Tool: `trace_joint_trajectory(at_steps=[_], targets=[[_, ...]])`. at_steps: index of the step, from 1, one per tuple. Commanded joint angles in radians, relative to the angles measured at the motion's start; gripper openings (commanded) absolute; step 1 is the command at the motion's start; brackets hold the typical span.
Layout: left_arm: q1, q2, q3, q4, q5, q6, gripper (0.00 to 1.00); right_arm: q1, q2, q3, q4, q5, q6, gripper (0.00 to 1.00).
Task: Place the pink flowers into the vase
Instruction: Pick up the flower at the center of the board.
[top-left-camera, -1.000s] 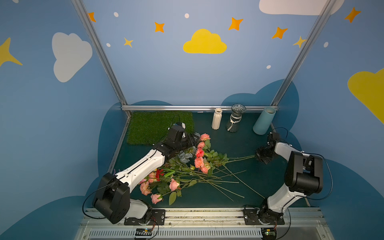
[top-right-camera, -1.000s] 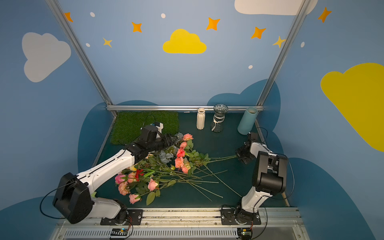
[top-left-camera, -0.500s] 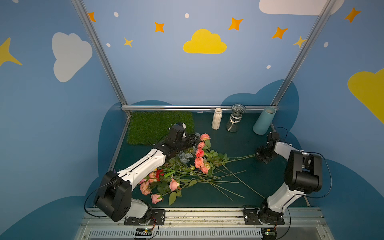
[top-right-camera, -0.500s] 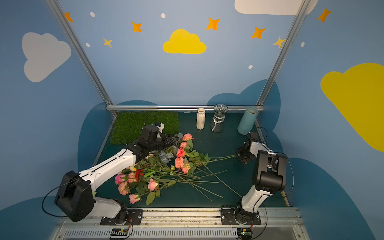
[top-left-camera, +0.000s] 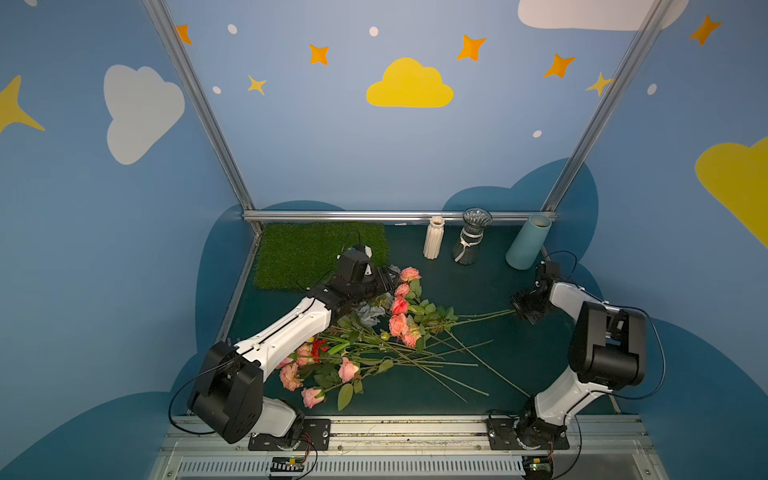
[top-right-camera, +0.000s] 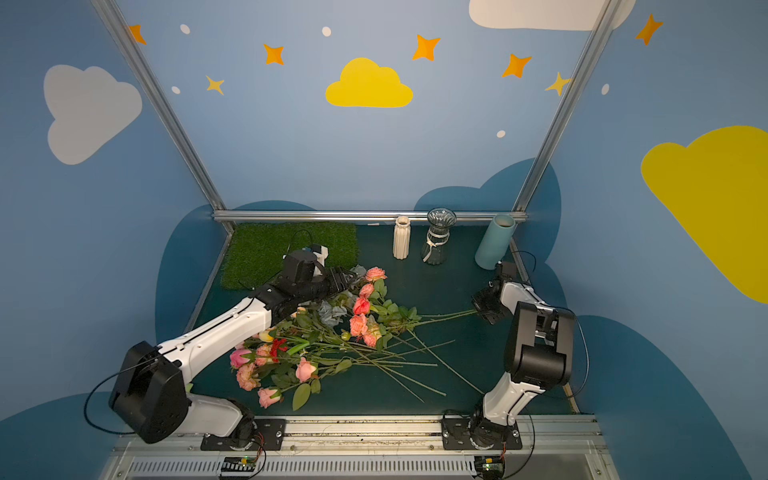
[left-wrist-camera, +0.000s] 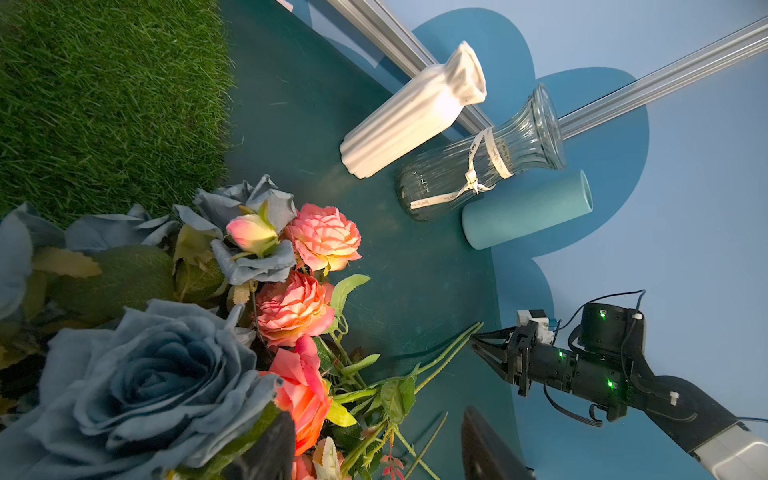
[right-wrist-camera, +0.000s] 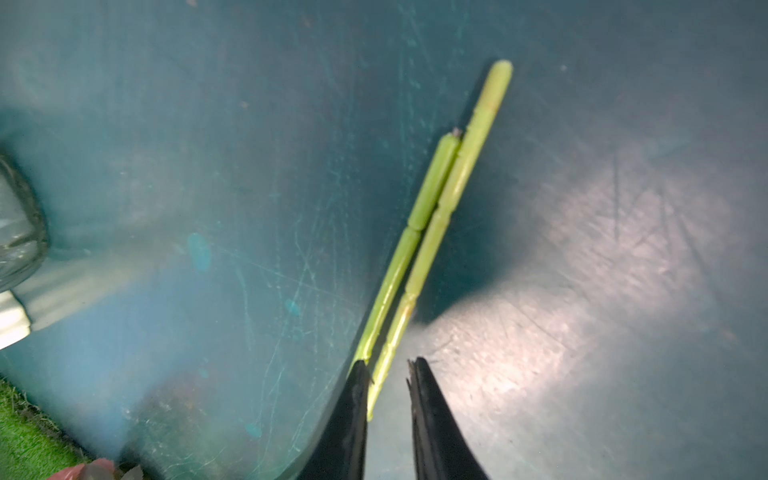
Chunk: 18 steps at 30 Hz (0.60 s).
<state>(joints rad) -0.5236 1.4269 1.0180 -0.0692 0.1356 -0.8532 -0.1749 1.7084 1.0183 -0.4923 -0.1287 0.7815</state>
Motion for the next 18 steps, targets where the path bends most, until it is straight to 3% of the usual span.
trace_joint_trajectory(at_steps=[1, 18], targets=[[0.007, 0.010, -0.009, 0.010, 0.007, 0.002, 0.64, 0.004, 0.006, 0.030, -0.011, -0.003, -0.002, 0.22], [0.022, 0.021, -0.021, 0.024, 0.019, -0.015, 0.64, 0.008, 0.046, 0.034, -0.028, 0.016, -0.002, 0.22]])
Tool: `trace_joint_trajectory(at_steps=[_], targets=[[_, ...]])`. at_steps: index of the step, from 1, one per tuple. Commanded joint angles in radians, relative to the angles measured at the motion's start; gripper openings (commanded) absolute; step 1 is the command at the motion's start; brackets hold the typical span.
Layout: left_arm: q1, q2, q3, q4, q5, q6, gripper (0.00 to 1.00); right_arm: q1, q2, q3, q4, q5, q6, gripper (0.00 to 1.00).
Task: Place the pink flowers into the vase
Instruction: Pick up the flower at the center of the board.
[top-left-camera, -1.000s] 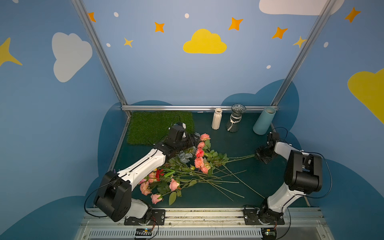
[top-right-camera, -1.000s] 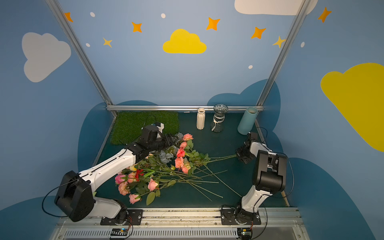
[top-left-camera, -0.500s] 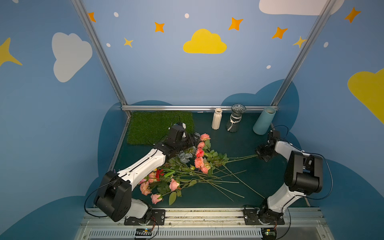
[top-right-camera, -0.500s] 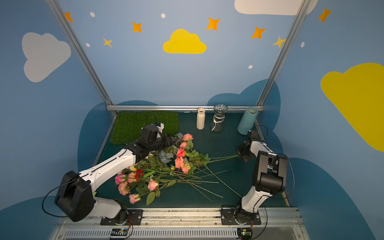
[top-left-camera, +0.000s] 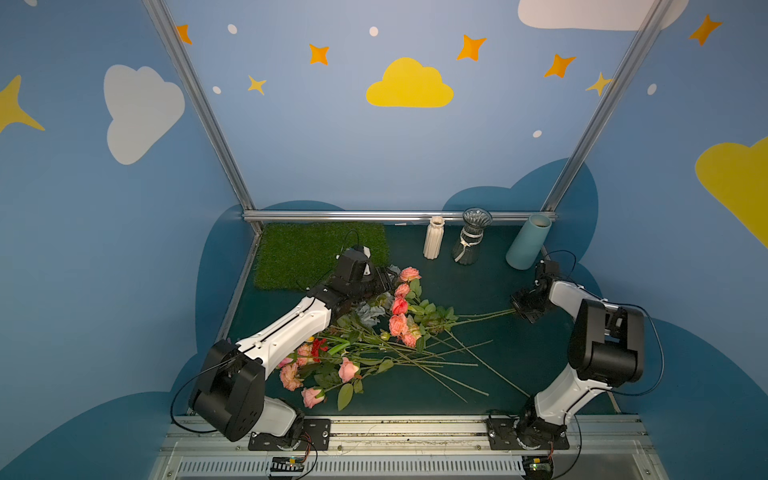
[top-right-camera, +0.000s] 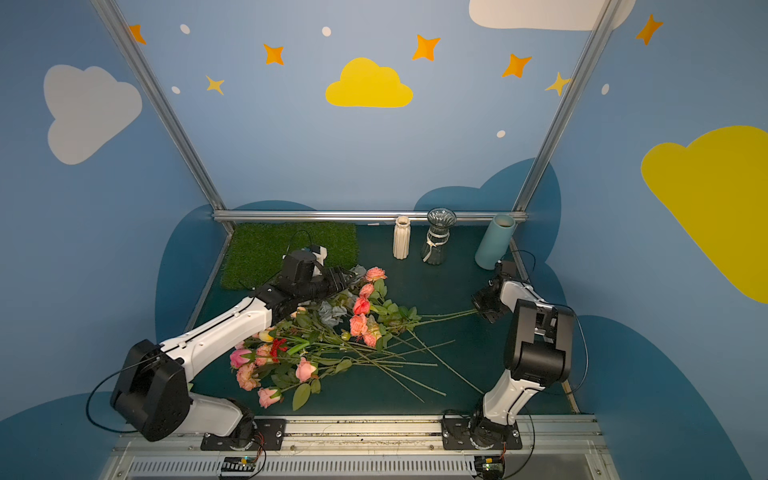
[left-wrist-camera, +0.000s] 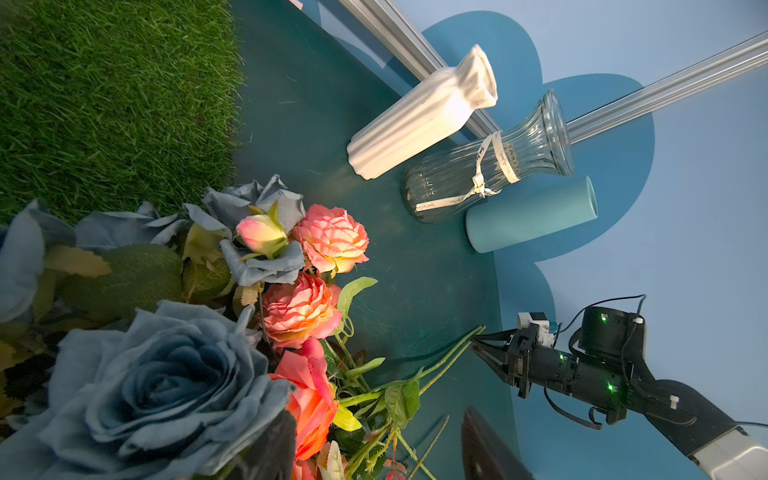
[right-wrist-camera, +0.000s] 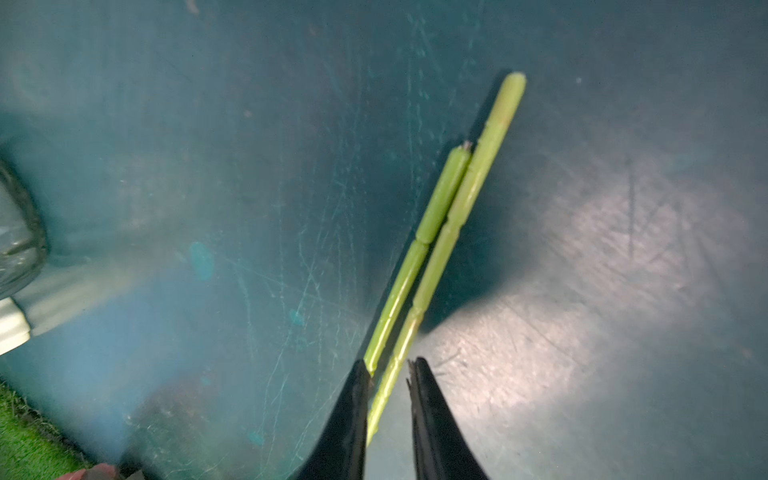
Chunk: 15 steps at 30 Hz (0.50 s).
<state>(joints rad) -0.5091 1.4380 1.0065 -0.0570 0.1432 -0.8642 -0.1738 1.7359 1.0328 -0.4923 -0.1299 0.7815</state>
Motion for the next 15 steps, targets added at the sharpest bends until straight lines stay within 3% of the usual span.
trace_joint_trajectory(at_steps=[1, 15], targets=[[0.009, 0.011, -0.011, 0.013, 0.012, -0.005, 0.64, 0.007, 0.019, 0.019, -0.030, 0.019, -0.002, 0.22], [0.013, 0.010, -0.020, 0.020, 0.018, -0.013, 0.64, 0.008, 0.031, 0.019, -0.046, 0.033, -0.007, 0.22]])
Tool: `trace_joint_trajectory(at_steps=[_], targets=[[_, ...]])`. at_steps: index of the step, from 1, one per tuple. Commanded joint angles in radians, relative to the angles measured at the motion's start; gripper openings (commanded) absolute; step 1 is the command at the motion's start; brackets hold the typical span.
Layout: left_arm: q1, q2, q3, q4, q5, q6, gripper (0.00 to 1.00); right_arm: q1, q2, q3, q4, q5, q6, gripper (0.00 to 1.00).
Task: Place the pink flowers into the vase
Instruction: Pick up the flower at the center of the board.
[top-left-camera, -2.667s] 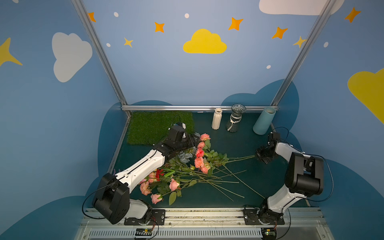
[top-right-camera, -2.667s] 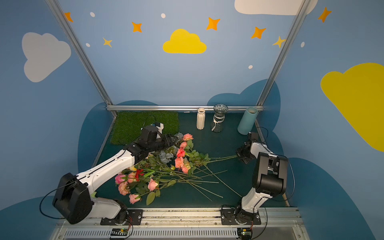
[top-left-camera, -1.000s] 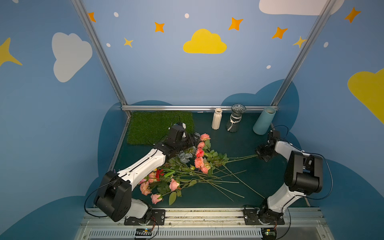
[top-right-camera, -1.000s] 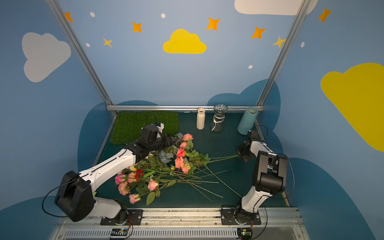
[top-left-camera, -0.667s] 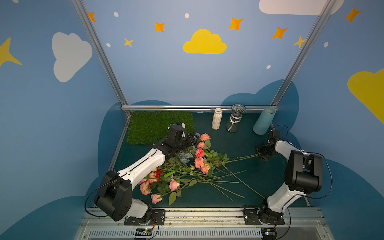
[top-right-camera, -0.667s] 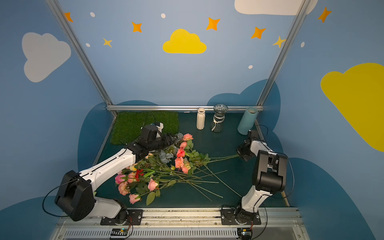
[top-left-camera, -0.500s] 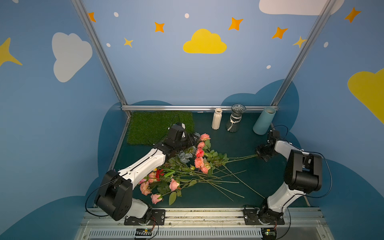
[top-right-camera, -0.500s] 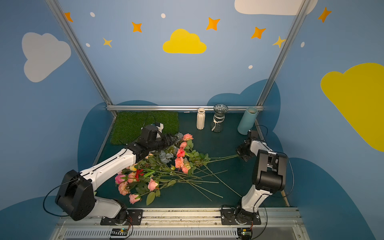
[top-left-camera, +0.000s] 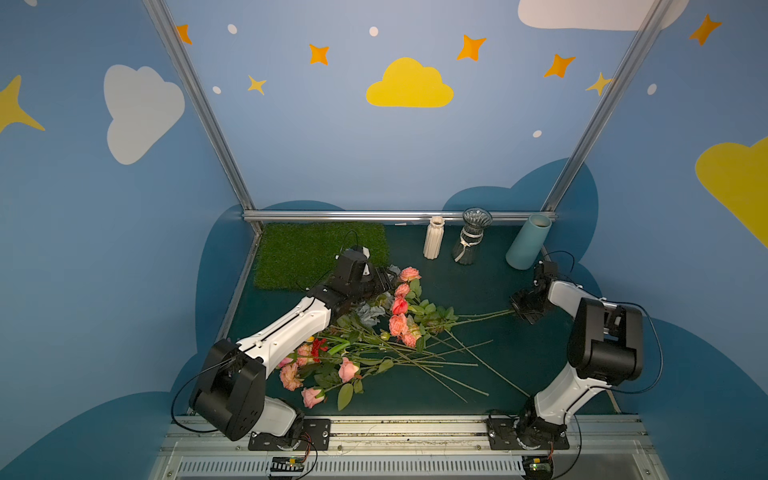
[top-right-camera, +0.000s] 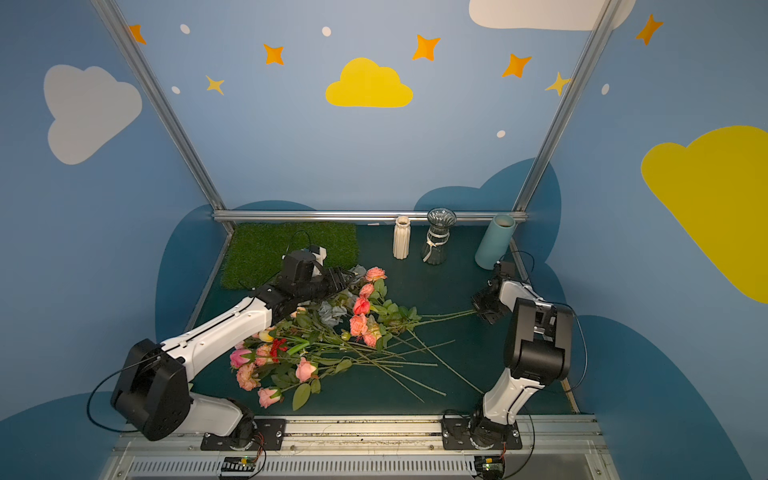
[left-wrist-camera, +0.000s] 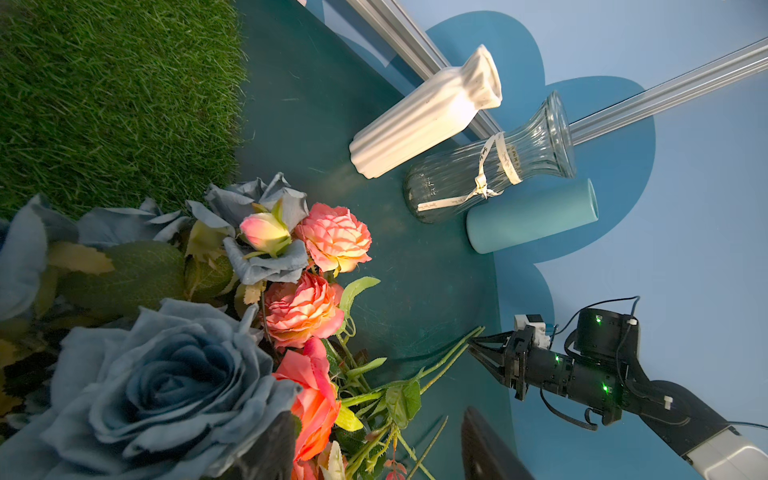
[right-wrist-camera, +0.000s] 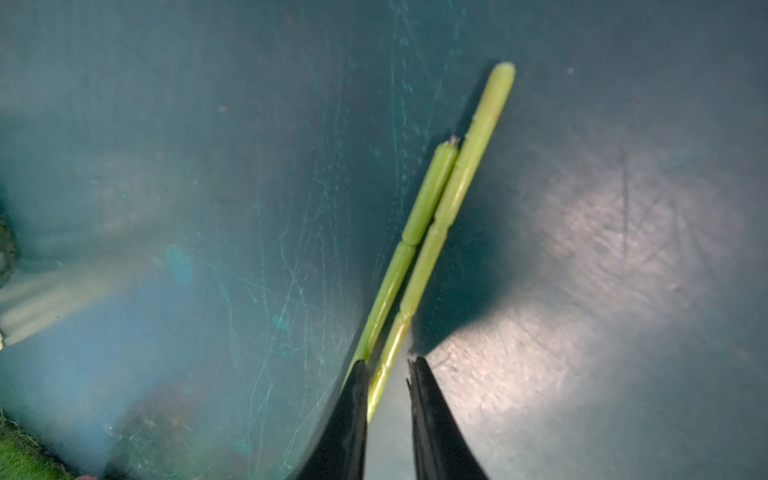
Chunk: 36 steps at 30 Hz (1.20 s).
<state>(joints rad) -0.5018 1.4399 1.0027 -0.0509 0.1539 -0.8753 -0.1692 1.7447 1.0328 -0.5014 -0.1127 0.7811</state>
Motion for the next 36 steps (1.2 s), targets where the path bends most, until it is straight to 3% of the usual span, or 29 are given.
trace_joint_trajectory(at_steps=[1, 8, 17, 24, 36], targets=[[0.008, 0.009, -0.016, 0.015, 0.009, -0.002, 0.64, 0.004, 0.024, 0.020, -0.038, 0.016, -0.008, 0.22], [0.012, 0.005, -0.020, 0.016, 0.013, -0.005, 0.64, 0.004, 0.039, 0.027, -0.032, 0.016, -0.009, 0.18], [0.017, 0.002, -0.025, 0.020, 0.015, -0.005, 0.64, 0.004, 0.036, 0.024, -0.028, 0.015, -0.011, 0.00], [0.017, 0.000, -0.026, 0.022, 0.018, -0.006, 0.64, 0.007, -0.033, 0.011, -0.048, 0.025, -0.003, 0.00], [0.016, -0.036, -0.003, -0.028, 0.004, 0.005, 0.65, 0.008, -0.220, -0.131, 0.024, -0.048, 0.168, 0.00]])
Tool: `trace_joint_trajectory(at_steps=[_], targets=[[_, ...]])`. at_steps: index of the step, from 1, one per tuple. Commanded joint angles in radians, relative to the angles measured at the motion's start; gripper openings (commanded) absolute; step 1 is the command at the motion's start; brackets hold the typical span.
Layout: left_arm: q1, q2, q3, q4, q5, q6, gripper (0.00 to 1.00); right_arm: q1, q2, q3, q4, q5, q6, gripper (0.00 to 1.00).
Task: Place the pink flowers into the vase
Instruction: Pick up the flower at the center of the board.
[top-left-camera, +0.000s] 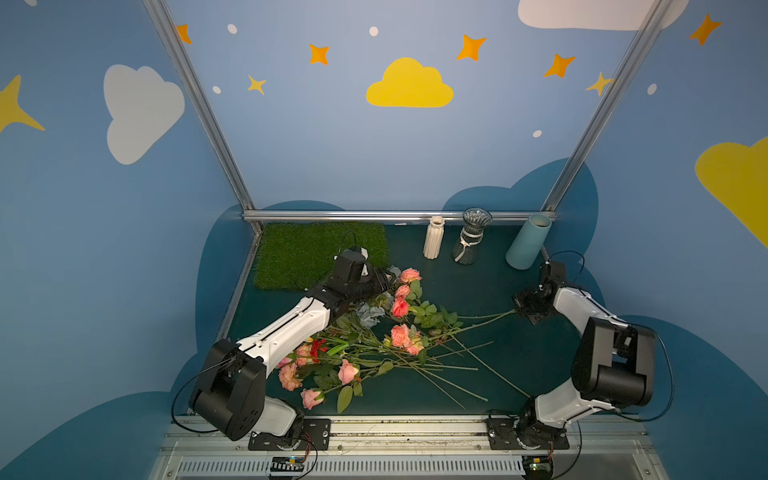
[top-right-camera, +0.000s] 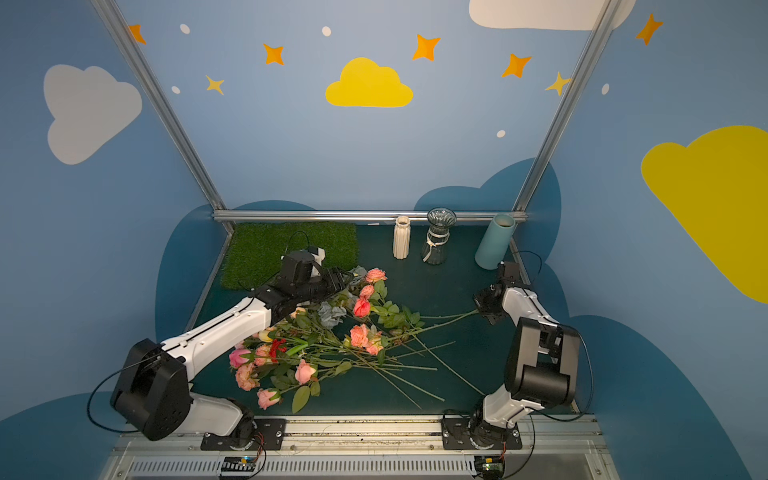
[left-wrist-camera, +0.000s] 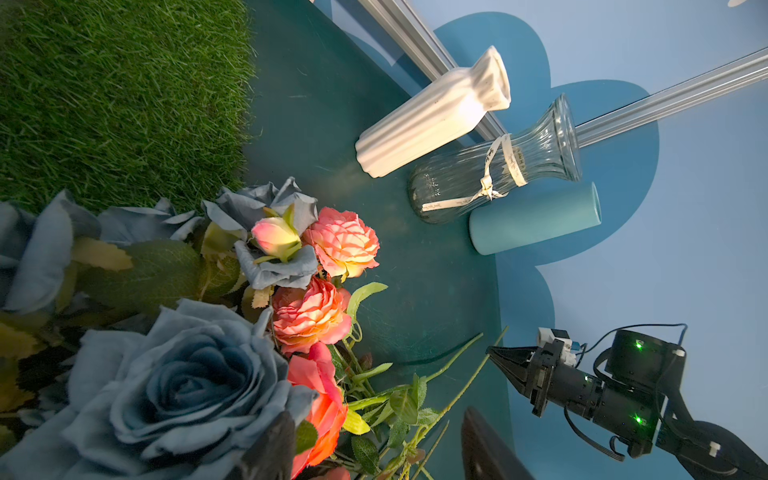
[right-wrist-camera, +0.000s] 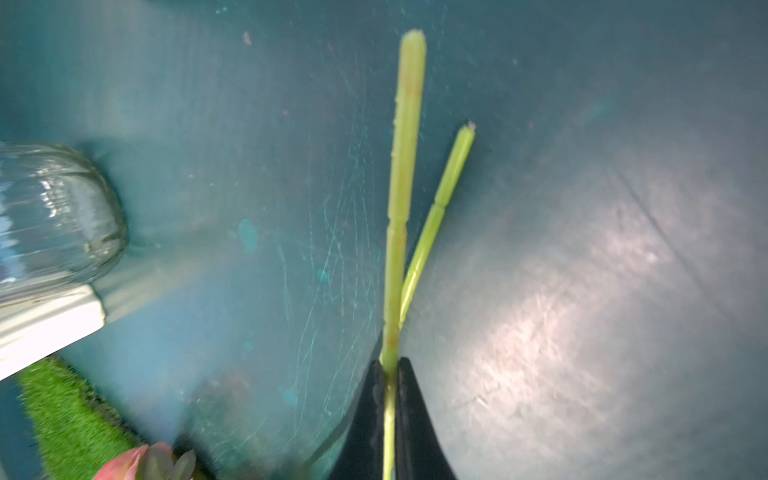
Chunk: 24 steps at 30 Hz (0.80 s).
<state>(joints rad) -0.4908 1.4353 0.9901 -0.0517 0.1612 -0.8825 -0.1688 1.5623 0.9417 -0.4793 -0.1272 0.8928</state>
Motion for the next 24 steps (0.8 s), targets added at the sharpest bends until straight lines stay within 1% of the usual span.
trace_joint_trajectory(at_steps=[1, 5, 10, 14, 18, 21, 24], targets=[[0.003, -0.039, 0.014, -0.036, -0.006, 0.016, 0.65, 0.008, -0.058, -0.055, 0.011, -0.037, 0.072, 0.00], [-0.004, -0.070, 0.040, -0.083, -0.031, 0.038, 0.67, 0.005, -0.153, -0.099, 0.021, -0.023, 0.123, 0.00], [-0.017, -0.099, 0.093, -0.154, -0.072, 0.067, 0.71, -0.006, -0.263, -0.092, -0.011, 0.004, 0.149, 0.00], [-0.020, -0.117, 0.123, -0.190, -0.086, 0.079, 0.72, -0.013, -0.307, -0.079, -0.036, 0.030, 0.209, 0.00], [-0.034, -0.139, 0.154, -0.225, -0.108, 0.098, 0.72, -0.019, -0.349, -0.056, -0.052, 0.020, 0.182, 0.00], [-0.041, -0.156, 0.176, -0.249, -0.123, 0.113, 0.73, -0.021, -0.386, -0.051, -0.062, 0.074, 0.252, 0.00], [-0.050, -0.159, 0.205, -0.283, -0.134, 0.124, 0.74, -0.033, -0.423, -0.052, -0.035, 0.099, 0.266, 0.00]])
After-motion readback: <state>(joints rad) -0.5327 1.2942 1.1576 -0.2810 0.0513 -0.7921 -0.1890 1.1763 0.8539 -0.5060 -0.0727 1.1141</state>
